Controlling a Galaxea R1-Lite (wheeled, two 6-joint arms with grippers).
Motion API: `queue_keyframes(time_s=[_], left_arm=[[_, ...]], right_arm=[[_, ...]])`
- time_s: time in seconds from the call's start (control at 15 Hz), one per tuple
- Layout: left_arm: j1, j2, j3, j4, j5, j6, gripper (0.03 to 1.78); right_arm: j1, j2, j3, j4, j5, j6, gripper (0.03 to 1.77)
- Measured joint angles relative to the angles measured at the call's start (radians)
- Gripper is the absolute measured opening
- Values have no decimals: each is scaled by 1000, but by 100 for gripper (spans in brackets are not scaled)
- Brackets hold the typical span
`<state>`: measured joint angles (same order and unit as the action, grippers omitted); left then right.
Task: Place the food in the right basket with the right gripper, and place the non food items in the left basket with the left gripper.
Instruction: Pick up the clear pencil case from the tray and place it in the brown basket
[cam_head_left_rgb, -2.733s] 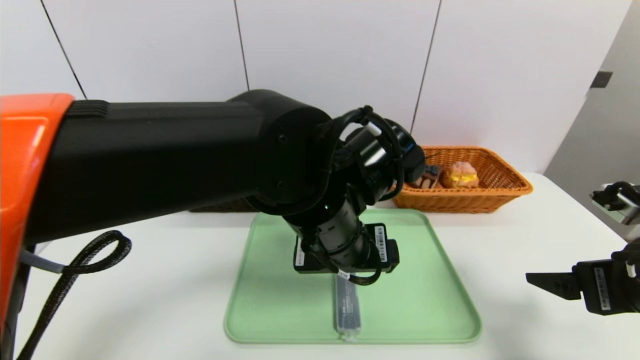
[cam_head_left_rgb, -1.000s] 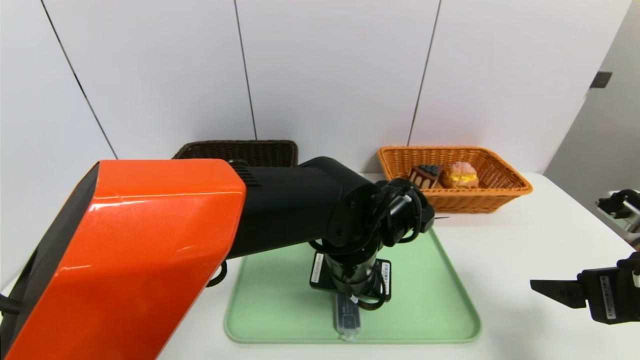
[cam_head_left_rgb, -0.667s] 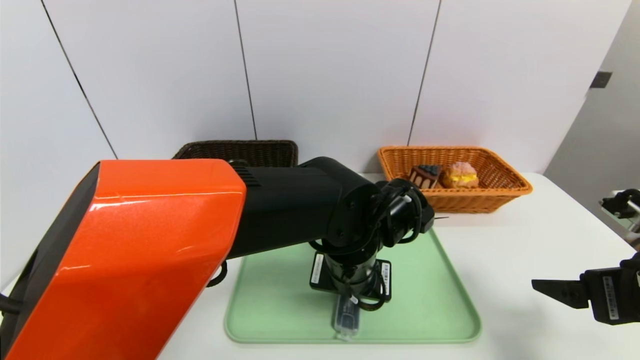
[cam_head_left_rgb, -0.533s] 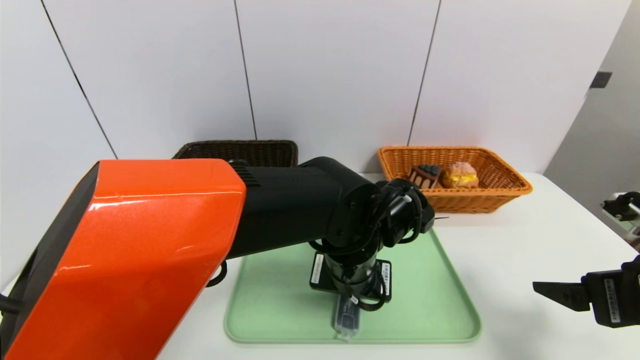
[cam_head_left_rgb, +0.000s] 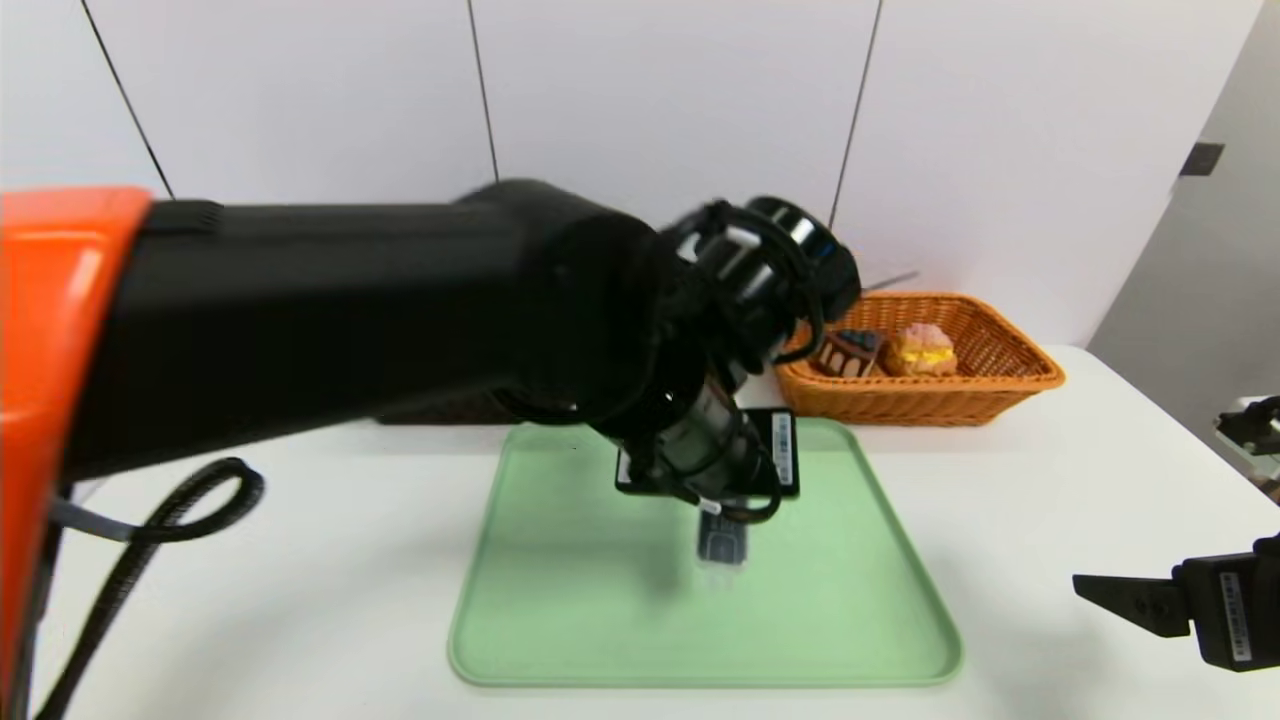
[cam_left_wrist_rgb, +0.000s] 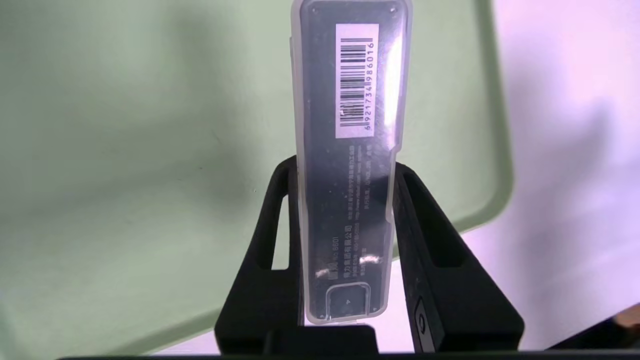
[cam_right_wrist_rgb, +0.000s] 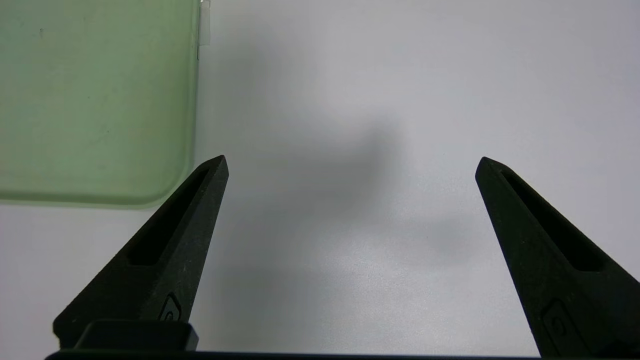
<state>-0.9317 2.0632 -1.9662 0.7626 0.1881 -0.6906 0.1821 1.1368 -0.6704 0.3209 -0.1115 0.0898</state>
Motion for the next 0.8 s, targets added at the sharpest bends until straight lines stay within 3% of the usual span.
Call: queue_keyframes(time_s=[0.4, 0.6, 0.8], left_arm=[[298, -180, 0, -108, 0, 104, 54], [441, -169, 0, -154, 0, 113, 54], [516, -99, 0, -245, 0, 111, 54]], right_arm=[[0, 3, 0, -1, -3, -3, 171], [0, 7, -3, -3, -6, -6, 171], [0, 6, -1, 0, -8, -6, 171]])
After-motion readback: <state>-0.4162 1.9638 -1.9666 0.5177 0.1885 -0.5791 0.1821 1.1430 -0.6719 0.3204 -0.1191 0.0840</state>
